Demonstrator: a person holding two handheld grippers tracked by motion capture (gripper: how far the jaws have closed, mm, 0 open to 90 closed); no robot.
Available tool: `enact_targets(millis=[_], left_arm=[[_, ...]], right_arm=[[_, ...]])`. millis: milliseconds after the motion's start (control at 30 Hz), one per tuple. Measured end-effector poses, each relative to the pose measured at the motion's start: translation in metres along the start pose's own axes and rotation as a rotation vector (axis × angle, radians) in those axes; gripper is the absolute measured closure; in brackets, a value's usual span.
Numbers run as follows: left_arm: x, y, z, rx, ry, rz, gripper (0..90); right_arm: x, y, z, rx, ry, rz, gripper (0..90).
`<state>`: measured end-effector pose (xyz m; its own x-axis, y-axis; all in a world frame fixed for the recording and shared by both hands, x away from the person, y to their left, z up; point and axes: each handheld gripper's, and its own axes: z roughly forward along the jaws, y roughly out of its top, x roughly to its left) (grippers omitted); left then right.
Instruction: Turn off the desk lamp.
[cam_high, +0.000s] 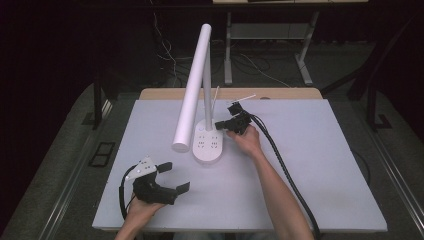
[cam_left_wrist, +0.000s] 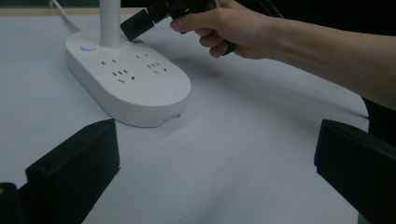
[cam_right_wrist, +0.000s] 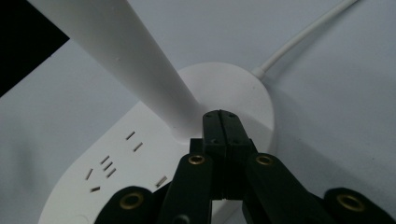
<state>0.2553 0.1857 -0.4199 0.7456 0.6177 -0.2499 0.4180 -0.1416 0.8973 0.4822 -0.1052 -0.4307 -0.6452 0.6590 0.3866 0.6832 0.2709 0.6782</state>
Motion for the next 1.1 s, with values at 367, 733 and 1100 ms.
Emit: enact_targets(millis=[367,733,1100], left_arm=[[0.0008,0.0000,-0.0011,-0.003,0.000,0.000,0.0],[0.0003,0.0000,-0.0003,0.001,-0.003,0.001,0.0],[0.0007,0.0002,-0.0006,-0.003,-0.002,-0.001,0.0]], right_arm=[[0.0071,0.0002,-0.0001,0.005,-0.047,-0.044,90.0],[0.0054,0.0000,0.0000,-0.005,-0.035,-0.014,90.0],[0.0099,-0.0009,0.0016,-0.011,-0.070,-0.026,90.0]])
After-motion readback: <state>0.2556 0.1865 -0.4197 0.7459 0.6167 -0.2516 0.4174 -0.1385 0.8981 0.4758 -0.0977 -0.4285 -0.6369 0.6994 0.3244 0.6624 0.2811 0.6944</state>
